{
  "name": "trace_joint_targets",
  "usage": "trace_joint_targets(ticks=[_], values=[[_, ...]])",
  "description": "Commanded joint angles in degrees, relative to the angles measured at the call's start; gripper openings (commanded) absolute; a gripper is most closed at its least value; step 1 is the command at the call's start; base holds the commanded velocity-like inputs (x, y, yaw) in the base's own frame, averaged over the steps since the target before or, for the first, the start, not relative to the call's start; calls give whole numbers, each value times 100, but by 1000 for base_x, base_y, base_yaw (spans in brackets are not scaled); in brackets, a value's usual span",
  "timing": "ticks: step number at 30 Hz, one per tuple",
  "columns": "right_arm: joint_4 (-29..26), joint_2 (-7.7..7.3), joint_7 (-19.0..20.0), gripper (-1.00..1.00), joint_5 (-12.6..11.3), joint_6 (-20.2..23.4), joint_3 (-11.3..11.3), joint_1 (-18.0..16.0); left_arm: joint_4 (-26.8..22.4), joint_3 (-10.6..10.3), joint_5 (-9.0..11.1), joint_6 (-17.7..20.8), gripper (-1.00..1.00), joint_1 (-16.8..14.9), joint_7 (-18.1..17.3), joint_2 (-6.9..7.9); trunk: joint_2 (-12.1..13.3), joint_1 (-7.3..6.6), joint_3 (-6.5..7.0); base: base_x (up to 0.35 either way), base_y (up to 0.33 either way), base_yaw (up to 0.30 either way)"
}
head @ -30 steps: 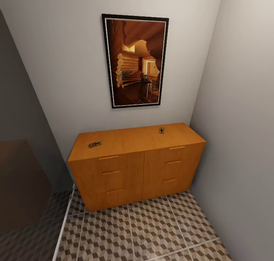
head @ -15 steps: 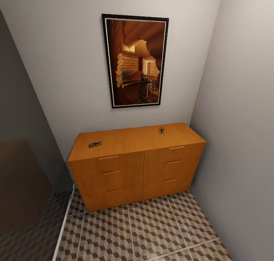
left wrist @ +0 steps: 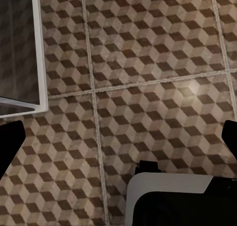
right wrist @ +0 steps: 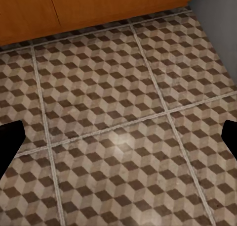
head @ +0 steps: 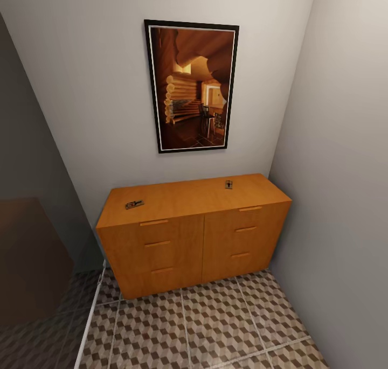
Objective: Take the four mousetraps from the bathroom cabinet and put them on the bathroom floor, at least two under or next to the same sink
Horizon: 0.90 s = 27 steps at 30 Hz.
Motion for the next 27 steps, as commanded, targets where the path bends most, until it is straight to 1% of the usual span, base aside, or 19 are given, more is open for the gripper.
trace_joint_targets(ticks=[1,7,10,11,12,13,15,16,17,18,19,20,22,24,25,26,27], values=[[3,-1,-39,100,-27,-15,49,-6,22,-51,51,-37,100,-11,5,-2,-9,2,-10,0,0,0],[-8,41,-76,100,0,28,89,-6,27,-51,51,-37,100,-9,4,-2,-9,2,-10,0,0,0],[-123,98,-207,100,114,343,134,-12,30,-51,51,-33,100,-9,5,-2,-9,2,-10,0,0,0],[-299,119,-337,100,215,633,147,-32,30,-54,51,-31,100,-10,2,-5,-9,2,-10,0,0,0],[-610,130,-537,100,366,1036,156,-53,32,-56,51,-30,100,-11,3,-12,-9,2,-10,0,0,0],[-806,134,-660,100,458,1277,159,-61,34,-55,51,-29,100,-10,2,-17,-9,2,-10,0,0,0],[-1749,131,-1208,100,893,2382,162,-80,43,-53,51,-29,100,-12,2,-34,-9,2,-10,0,0,0],[-2006,129,-1333,100,1001,2672,162,-83,44,-54,51,-28,100,-11,3,-36,-9,2,-10,0,0,0],[-2524,127,-1533,100,1188,3235,161,-87,46,-53,51,-28,100,-11,4,-40,-9,2,-10,0,0,0],[-3038,125,-1663,100,1319,3751,155,-89,47,-54,51,-28,100,-11,3,-42,-9,2,-10,0,0,0],[-3291,124,-1711,100,1366,3989,153,-90,47,-55,51,-28,100,-12,3,-43,-9,2,-10,0,0,0],[-3794,124,-1782,100,1436,4427,150,-91,48,-56,51,-28,100,-12,1,-44,-9,2,-10,0,0,0],[-4282,123,-1830,100,1484,4832,147,-95,48,-57,51,-28,100,-10,-1,-44,-9,2,-10,0,0,0],[-5226,126,-1883,100,1544,5654,141,-115,56,-58,51,-25,100,-11,-1,-49,-9,2,-10,0,0,0],[-5461,128,-1892,100,1553,5868,140,-127,62,-58,51,-26,100,-12,-2,-50,-9,2,-10,0,0,0],[-5916,134,-1906,100,1567,6299,137,-169,79,-59,50,-25,100,-14,-2,-52,-9,2,-10,0,0,0],[-6129,139,-1910,100,1572,6507,135,-202,89,-59,48,-25,100,-14,-3,-52,-9,2,-10,0,0,0]])
